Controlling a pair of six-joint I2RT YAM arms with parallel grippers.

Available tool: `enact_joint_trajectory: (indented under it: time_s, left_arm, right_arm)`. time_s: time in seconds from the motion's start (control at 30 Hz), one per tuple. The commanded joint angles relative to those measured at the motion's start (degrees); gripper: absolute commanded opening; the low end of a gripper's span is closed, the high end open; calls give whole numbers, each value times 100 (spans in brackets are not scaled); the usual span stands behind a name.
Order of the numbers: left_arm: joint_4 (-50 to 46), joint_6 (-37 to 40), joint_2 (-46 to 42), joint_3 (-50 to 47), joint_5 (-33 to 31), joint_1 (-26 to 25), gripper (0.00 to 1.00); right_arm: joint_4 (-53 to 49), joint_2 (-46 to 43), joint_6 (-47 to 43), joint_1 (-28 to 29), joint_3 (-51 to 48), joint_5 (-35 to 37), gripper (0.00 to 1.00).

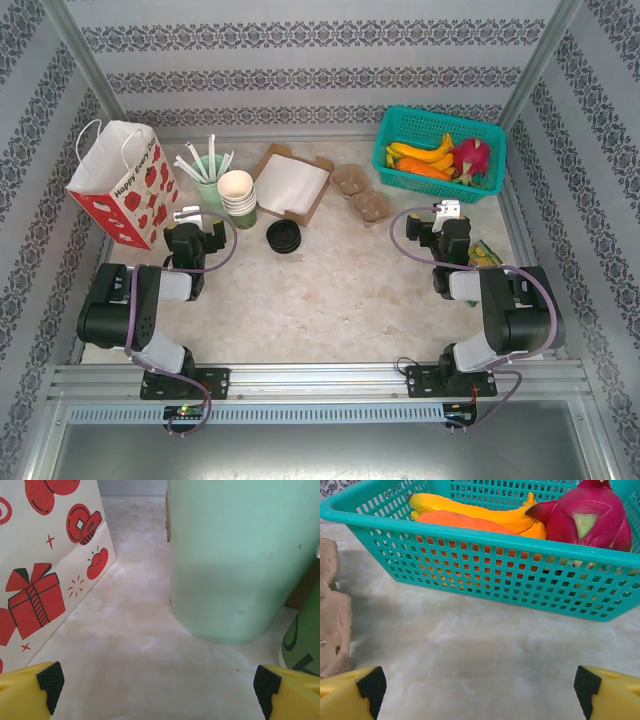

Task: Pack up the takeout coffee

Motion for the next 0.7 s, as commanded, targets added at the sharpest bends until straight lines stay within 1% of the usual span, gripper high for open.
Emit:
enact_joint_trajectory:
  time_s: [0.0, 0.33, 0.57, 0.67]
  left_arm:
    - [292, 35, 11, -64, -64, -68, 99]
    - [290, 37, 18, -64, -64, -67, 99]
    - [291, 37, 12, -64, -62, -68, 99]
    - [273, 72, -2, -64, 29, -68, 99]
  right_arm:
    - [204, -34, 47, 39, -51, 94, 98]
    - [192, -30, 52, 39, -44, 94, 98]
    - [162, -29, 47, 1, -25, -51, 98]
    - [179, -43, 50, 3, -42, -72, 98]
